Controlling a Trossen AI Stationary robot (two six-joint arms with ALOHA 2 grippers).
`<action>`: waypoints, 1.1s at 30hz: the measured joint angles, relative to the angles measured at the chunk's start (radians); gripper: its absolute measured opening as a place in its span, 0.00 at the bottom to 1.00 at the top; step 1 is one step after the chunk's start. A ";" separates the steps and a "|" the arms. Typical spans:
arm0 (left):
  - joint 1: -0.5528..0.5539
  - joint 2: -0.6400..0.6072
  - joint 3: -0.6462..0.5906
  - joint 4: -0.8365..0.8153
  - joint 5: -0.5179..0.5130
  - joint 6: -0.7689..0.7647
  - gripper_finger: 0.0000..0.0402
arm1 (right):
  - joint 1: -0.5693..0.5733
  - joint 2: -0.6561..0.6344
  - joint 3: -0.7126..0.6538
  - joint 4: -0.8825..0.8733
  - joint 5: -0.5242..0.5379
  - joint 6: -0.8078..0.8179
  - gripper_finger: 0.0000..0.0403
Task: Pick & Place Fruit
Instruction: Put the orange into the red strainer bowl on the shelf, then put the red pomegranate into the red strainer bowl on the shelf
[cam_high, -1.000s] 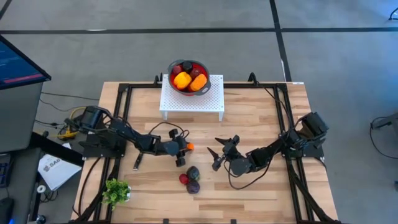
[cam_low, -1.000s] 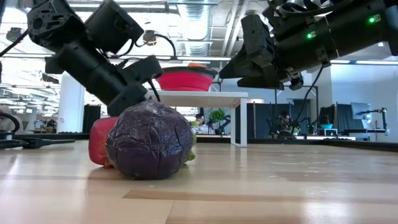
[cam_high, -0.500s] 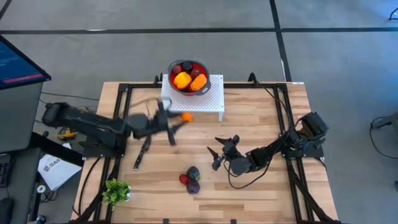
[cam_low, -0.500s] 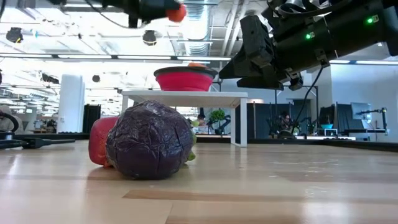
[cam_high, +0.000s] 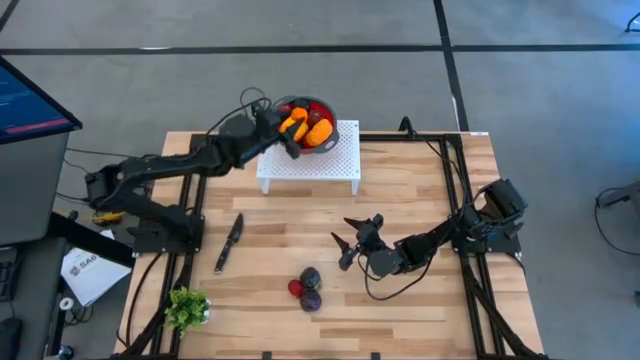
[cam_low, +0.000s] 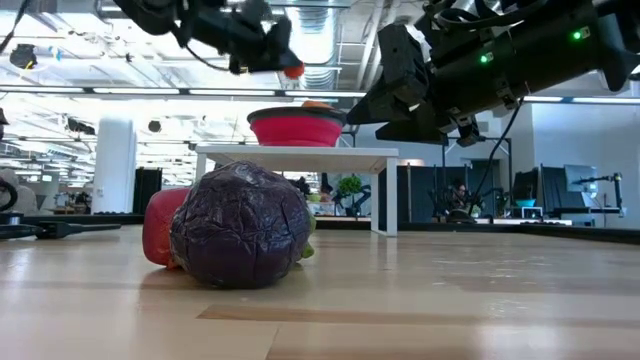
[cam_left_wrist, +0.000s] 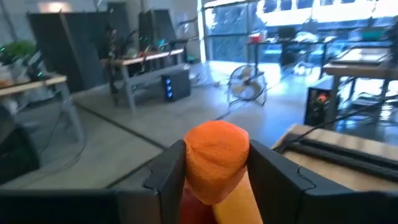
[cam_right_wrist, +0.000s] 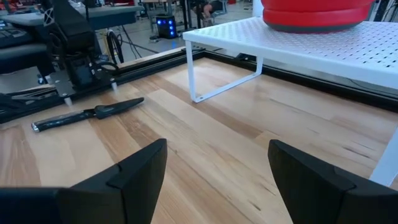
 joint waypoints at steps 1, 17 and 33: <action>0.016 0.016 0.002 0.000 0.003 -0.001 0.39 | 0.000 0.000 0.000 0.000 0.000 0.000 0.68; 0.102 0.129 0.003 0.028 0.070 -0.028 0.58 | 0.007 0.000 0.000 0.004 -0.002 0.000 0.68; -0.086 -0.114 0.004 -0.250 0.253 0.039 0.61 | 0.007 0.000 0.000 0.002 -0.026 0.000 0.68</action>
